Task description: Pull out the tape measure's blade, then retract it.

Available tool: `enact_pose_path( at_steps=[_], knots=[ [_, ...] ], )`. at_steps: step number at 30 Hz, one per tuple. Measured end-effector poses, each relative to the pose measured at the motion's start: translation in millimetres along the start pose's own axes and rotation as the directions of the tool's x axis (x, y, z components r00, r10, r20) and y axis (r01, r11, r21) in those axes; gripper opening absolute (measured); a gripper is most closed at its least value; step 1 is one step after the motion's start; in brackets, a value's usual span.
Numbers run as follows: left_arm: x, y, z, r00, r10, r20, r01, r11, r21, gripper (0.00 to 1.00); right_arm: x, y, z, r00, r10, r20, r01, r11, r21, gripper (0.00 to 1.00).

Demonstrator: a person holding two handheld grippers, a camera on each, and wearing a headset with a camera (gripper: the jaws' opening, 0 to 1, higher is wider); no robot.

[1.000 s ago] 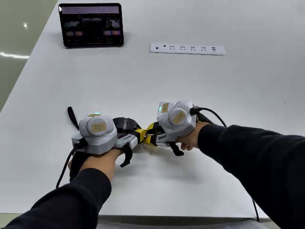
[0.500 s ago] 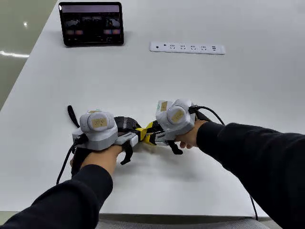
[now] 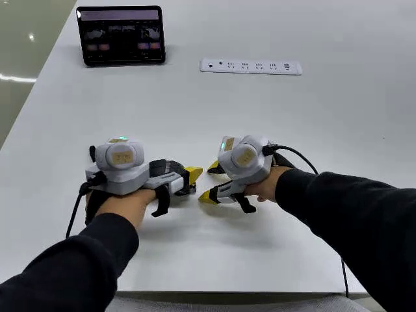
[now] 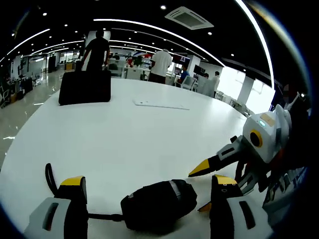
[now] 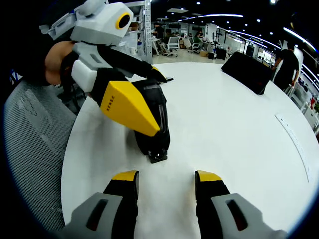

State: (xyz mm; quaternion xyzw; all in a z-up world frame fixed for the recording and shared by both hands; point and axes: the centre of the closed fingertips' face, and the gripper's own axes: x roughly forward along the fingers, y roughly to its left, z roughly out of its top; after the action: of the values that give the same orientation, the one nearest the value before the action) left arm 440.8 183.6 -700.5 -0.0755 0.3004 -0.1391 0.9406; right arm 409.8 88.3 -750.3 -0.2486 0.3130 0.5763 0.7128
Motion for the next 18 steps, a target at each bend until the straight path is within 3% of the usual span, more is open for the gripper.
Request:
enact_pose_path(
  at_steps=[4, 5, 6, 7, 10, 12, 15, 18],
  knots=[
    [-7.4, -3.0, 6.2, 0.9962, -0.087, 0.007, 0.087, 0.996, -0.029, 1.00, -15.5, -3.3, -1.1, 0.9994, -0.025, 0.022, 0.025, 1.000, 0.016, 0.46],
    [-9.6, -6.3, 12.6, 0.9911, -0.128, 0.037, 0.129, 0.991, -0.022, 1.00, -19.8, -4.0, -2.2, 0.9991, -0.034, 0.026, 0.033, 0.999, 0.017, 0.48],
    [-11.8, -5.8, 13.7, 0.9894, -0.142, 0.033, 0.142, 0.990, -0.014, 1.00, -24.8, -5.2, -2.6, 0.9985, -0.044, 0.032, 0.043, 0.999, 0.019, 0.49],
    [-12.8, -4.3, 10.1, 0.9893, -0.146, 0.004, 0.146, 0.989, 0.010, 1.00, -29.2, -5.8, -2.7, 0.9980, -0.050, 0.039, 0.049, 0.999, 0.023, 0.49],
    [-18.5, 0.2, 7.5, 0.9865, -0.163, -0.018, 0.164, 0.981, 0.104, 1.00, -44.6, -6.7, -2.9, 0.9953, -0.073, 0.064, 0.071, 0.997, 0.039, 0.52],
    [-25.3, 1.8, 5.6, 0.9825, -0.185, -0.023, 0.186, 0.975, 0.123, 1.00, -56.8, -9.2, -5.9, 0.9924, -0.096, 0.077, 0.092, 0.994, 0.057, 0.55],
    [-36.2, 9.1, -4.4, 0.9768, -0.198, -0.082, 0.210, 0.962, 0.173, 1.00, -76.8, -11.2, -14.2, 0.9877, -0.127, 0.090, 0.119, 0.988, 0.094, 0.63],
    [-48.9, 17.1, -5.0, 0.9733, -0.214, -0.083, 0.225, 0.959, 0.170, 1.00, -100.4, -12.3, -27.7, 0.9805, -0.166, 0.105, 0.151, 0.979, 0.138, 0.66]
  ],
)
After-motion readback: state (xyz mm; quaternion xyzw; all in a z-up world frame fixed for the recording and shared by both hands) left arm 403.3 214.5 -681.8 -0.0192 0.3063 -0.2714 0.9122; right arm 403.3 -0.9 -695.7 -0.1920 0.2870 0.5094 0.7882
